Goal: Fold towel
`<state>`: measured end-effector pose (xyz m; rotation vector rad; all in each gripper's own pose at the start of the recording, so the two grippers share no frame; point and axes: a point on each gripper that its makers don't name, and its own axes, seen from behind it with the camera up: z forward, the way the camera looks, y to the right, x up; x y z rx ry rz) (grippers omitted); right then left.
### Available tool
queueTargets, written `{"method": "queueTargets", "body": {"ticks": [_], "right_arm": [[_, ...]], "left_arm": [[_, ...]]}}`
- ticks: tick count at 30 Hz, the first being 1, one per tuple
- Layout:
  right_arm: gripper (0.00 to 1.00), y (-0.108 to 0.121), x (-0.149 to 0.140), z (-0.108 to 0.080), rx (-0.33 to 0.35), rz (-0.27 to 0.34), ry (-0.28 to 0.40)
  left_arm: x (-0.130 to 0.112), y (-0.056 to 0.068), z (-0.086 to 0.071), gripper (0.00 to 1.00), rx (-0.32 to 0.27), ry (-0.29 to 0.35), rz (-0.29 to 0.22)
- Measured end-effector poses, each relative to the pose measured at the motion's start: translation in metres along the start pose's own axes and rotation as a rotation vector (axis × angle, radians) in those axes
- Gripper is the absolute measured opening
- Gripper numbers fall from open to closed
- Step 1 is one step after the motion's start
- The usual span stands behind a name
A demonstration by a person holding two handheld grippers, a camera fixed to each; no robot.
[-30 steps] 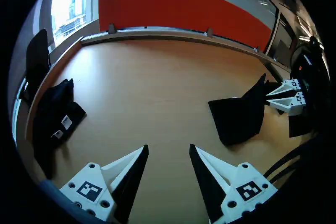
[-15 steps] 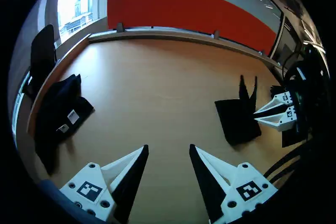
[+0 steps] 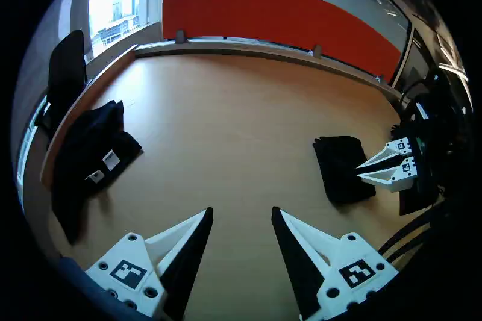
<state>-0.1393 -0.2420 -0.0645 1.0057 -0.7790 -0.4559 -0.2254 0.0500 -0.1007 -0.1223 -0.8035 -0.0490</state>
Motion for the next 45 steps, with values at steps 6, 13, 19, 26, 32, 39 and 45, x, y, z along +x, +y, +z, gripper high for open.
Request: {"method": "queueTargets", "body": {"ticks": [6, 13, 19, 26, 32, 39, 45], "right_arm": [[0.07, -0.001, -0.001, -0.004, -0.004, -0.015, 0.0], [0.08, -0.002, -0.003, -0.008, -0.001, -0.014, 0.003], [0.1, -0.001, -0.002, -0.011, 0.002, -0.019, 0.009], [0.28, -0.002, -0.002, -0.016, 0.007, -0.028, 0.012], [0.83, -0.002, -0.001, -0.019, 0.004, -0.021, 0.019], [0.84, 0.001, -0.005, -0.023, -0.013, -0.003, 0.021], [0.84, 0.004, -0.018, -0.026, -0.03, 0.012, 0.008]], "left_arm": [[0.002, 0.002, 0.0, 0.71, -0.001, 0.003, 0.007], [0.003, 0.001, -0.001, 0.71, 0.002, 0.005, 0.011], [0.003, 0.0, -0.002, 0.71, 0.004, 0.006, 0.01], [0.002, 0.0, -0.003, 0.71, 0.005, 0.006, 0.008], [0.002, 0.0, -0.002, 0.71, 0.004, 0.007, 0.006], [0.003, 0.003, -0.003, 0.71, 0.001, 0.009, 0.009], [0.004, 0.004, -0.003, 0.71, 0.0, 0.009, 0.009]]}}
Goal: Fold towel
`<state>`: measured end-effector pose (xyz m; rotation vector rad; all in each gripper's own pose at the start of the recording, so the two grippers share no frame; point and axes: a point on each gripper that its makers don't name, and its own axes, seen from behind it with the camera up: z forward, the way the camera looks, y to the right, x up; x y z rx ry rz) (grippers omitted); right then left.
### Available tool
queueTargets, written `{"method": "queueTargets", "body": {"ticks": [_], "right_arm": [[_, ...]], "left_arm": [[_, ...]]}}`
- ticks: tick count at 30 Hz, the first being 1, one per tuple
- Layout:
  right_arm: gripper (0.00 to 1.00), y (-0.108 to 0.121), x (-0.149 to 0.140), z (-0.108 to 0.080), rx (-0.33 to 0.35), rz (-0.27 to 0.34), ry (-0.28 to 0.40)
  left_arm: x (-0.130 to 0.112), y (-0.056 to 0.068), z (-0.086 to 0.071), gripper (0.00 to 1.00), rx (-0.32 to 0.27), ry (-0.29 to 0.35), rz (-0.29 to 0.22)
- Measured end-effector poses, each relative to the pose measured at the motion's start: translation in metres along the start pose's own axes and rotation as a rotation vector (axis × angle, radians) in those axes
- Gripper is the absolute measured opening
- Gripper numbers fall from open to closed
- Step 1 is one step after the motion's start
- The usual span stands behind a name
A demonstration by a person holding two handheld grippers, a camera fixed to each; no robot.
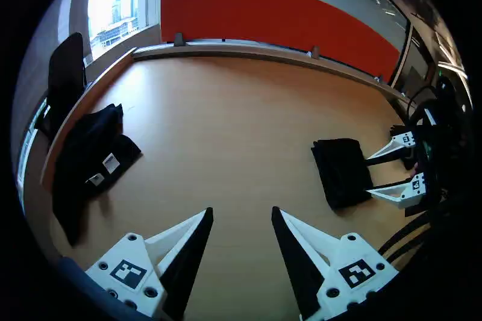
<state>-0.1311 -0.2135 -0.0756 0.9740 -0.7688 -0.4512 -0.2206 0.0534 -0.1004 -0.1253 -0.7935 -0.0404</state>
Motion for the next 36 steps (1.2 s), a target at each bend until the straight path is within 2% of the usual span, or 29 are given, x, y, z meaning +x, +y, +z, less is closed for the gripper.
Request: {"method": "queueTargets", "body": {"ticks": [19, 27, 31, 36], "right_arm": [[0.84, 0.016, -0.068, -0.017, -0.065, 0.06, -0.091], [0.84, 0.018, -0.082, -0.018, -0.077, 0.074, -0.117], [0.77, 0.017, -0.091, -0.018, -0.079, 0.078, -0.138], [0.6, 0.019, -0.1, -0.017, -0.089, 0.093, -0.155]], "left_arm": [[0.001, 0.002, -0.001, 0.71, -0.002, -0.002, 0.007], [0.0, 0.003, -0.001, 0.71, -0.002, -0.003, 0.009], [0.0, 0.004, -0.001, 0.71, -0.003, -0.002, 0.007], [0.0, 0.004, -0.002, 0.71, -0.003, 0.0, 0.006]]}}
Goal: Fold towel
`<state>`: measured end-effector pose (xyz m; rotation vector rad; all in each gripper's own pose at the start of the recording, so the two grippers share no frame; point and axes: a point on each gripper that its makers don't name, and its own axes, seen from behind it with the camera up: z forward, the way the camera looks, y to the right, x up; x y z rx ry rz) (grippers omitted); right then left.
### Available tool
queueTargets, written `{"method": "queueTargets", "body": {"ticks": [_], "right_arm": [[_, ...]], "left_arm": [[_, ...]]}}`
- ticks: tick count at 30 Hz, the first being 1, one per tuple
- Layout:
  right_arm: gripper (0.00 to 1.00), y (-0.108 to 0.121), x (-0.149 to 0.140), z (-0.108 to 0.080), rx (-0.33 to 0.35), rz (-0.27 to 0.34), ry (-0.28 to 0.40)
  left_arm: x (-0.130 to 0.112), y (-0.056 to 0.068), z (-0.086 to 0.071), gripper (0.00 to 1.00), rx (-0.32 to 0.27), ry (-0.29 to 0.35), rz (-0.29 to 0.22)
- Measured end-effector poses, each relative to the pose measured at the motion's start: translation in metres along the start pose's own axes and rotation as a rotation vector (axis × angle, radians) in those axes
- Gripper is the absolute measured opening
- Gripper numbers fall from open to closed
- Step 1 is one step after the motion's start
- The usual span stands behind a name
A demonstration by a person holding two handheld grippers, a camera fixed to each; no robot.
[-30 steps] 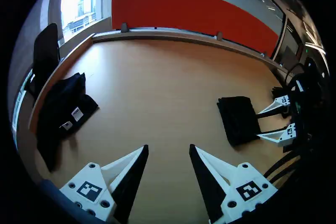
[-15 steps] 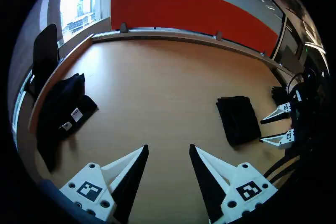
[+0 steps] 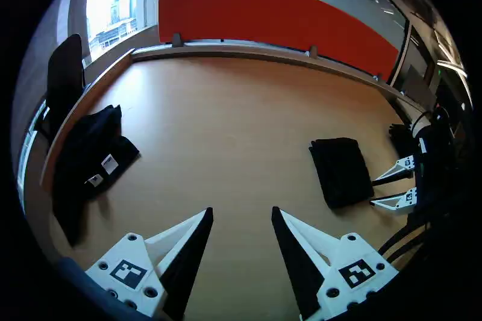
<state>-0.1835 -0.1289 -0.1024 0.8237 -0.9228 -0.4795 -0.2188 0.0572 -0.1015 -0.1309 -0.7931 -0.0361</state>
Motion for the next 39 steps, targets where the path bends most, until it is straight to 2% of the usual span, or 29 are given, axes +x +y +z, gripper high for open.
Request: {"method": "queueTargets", "body": {"ticks": [3, 8, 18, 29, 39], "right_arm": [[0.5, 0.0, -0.002, 0.001, 0.004, 0.013, -0.004], [0.4, -0.002, -0.004, 0.003, 0.012, 0.028, -0.006], [0.09, -0.005, -0.004, 0.002, 0.026, 0.043, -0.001], [0.06, -0.002, 0.006, -0.002, 0.016, 0.059, 0.03], [0.05, 0.009, 0.052, -0.02, -0.014, 0.034, 0.118]], "left_arm": [[0.0, 0.0, 0.0, 0.71, 0.0, -0.001, -0.001], [0.0, -0.001, 0.001, 0.71, 0.0, -0.001, -0.001], [0.001, -0.001, 0.002, 0.71, -0.003, -0.002, -0.001], [0.001, -0.002, 0.003, 0.71, -0.004, -0.003, 0.003], [0.004, -0.001, 0.004, 0.71, -0.009, 0.0, 0.006]]}}
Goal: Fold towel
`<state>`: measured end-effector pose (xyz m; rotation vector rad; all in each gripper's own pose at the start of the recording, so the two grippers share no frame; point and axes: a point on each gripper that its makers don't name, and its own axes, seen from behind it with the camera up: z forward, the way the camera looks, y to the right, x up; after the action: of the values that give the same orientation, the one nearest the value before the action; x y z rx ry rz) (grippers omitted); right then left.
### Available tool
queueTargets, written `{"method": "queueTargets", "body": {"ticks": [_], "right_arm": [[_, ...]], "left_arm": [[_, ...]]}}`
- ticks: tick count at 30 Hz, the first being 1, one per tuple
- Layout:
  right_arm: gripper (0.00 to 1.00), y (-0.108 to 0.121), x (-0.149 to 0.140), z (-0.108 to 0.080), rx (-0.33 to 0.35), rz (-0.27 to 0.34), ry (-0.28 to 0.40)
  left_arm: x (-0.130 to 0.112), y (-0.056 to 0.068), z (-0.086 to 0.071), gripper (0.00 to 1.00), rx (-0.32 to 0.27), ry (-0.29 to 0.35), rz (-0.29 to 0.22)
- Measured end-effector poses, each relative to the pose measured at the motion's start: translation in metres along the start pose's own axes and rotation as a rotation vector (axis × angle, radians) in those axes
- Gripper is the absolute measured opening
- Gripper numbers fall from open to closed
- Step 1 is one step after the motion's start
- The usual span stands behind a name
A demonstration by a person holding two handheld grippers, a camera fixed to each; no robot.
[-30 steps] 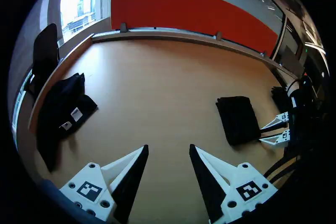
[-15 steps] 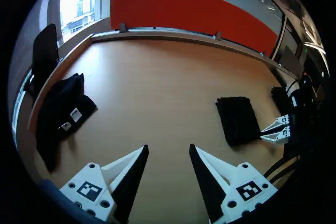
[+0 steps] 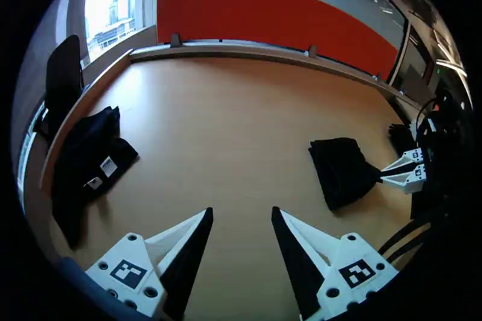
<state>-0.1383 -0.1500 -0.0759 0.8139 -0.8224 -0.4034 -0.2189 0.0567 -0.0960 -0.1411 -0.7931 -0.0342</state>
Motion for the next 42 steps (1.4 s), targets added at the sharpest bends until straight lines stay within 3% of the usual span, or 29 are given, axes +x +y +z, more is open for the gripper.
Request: {"method": "queueTargets", "body": {"ticks": [12, 26, 42], "right_arm": [[0.05, 0.015, 0.06, -0.017, -0.036, -0.043, 0.107], [0.05, 0.039, 0.138, -0.055, -0.093, -0.068, 0.244], [0.05, 0.081, 0.138, -0.085, -0.176, -0.019, 0.261]], "left_arm": [[0.004, -0.001, -0.002, 0.71, -0.001, 0.013, 0.0], [0.011, 0.002, -0.006, 0.71, -0.003, 0.031, 0.004], [0.019, 0.008, -0.005, 0.71, -0.018, 0.041, 0.023]]}}
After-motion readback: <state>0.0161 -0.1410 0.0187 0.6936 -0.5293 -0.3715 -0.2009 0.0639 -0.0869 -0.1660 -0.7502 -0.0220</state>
